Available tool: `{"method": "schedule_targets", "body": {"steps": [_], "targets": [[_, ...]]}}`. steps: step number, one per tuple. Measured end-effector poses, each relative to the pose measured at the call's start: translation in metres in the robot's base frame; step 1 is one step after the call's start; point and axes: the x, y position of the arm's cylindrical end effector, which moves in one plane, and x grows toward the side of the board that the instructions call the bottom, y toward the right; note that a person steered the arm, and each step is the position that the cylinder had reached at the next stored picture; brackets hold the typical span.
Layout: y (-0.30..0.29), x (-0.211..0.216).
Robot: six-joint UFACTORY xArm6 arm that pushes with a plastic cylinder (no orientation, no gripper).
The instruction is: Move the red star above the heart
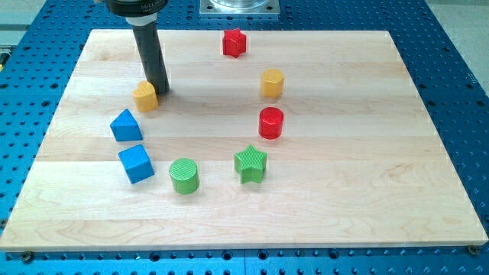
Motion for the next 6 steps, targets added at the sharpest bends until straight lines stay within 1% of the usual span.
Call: {"method": "schedule_targets", "body": {"steps": [1, 2, 3, 4, 5, 6], "targets": [[0.028, 0.000], [0.079, -0.003], [0.139, -0.031], [0.206, -0.095], [0.230, -0.144], [0.200, -0.148]]}}
